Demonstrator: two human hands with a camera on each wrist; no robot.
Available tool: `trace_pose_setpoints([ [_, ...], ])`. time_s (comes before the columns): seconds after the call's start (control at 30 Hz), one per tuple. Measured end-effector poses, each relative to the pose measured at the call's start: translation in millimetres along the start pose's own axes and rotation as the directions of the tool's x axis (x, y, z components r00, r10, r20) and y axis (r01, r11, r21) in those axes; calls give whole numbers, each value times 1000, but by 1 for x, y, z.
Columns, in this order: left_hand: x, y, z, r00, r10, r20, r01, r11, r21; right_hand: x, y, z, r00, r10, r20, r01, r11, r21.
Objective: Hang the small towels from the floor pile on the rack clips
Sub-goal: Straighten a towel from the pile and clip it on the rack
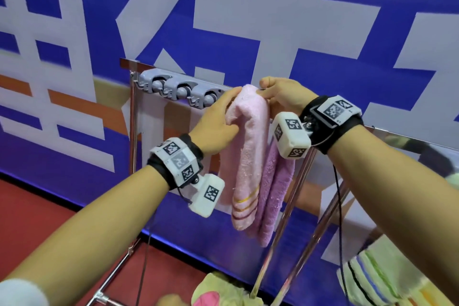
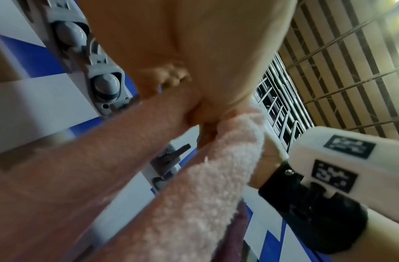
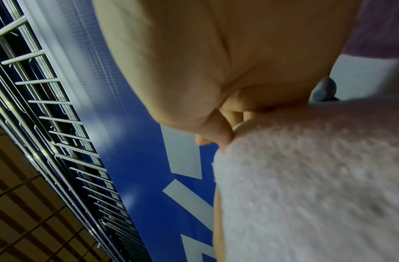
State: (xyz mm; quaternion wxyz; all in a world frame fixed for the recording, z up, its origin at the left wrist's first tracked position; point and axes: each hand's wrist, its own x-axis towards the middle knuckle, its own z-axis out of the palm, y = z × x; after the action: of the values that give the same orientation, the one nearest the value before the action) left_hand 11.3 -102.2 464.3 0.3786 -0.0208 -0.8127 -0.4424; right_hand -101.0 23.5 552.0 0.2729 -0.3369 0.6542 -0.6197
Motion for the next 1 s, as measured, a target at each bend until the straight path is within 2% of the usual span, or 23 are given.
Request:
trace_pose_setpoints([
  [0.07, 5, -1, 9, 995, -1, -103, 7, 998, 65, 4, -1, -1, 1000, 17, 1, -17, 999, -46],
  [0.13, 11, -4, 16, 986, -12, -164, 27, 996, 88, 9, 0, -2, 998, 12, -57, -20, 990, -138],
  [0.23, 20, -8, 26, 985, -31, -167, 57, 987, 152, 14, 1, -6, 988, -76, -138, 17, 921, -389],
  [0.33, 29, -9, 32, 977, -59, -205, 101, 974, 205, 18, 2, -11, 981, -106, -160, 7, 852, -523],
  [0.4, 32, -10, 36, 973, -76, -218, 126, 967, 222, 17, 2, -10, 975, -156, -157, 6, 728, -685],
  [0.5, 31, -14, 43, 984, -87, -158, 126, 958, 258, 14, 8, -8, 942, -294, -165, -51, 361, -931],
  [0.53, 30, -15, 44, 987, -90, -135, 124, 955, 269, 13, 11, -9, 928, -333, -166, -62, 302, -951],
  [0.7, 28, -15, 45, 999, -22, -44, 36, 942, 335, -2, 26, -14, 936, -335, -110, 18, 358, -934],
  [0.77, 29, -13, 45, 999, -45, -16, 48, 937, 347, -10, 32, -10, 931, -362, -54, 78, 340, -937],
  [0.93, 26, -11, 42, 997, -65, -49, 77, 947, 310, -11, 52, -9, 907, -413, 81, 165, 172, -971],
  [1.0, 22, -13, 42, 994, -79, -76, 98, 953, 287, -10, 57, -9, 913, -398, 86, 145, 121, -982],
])
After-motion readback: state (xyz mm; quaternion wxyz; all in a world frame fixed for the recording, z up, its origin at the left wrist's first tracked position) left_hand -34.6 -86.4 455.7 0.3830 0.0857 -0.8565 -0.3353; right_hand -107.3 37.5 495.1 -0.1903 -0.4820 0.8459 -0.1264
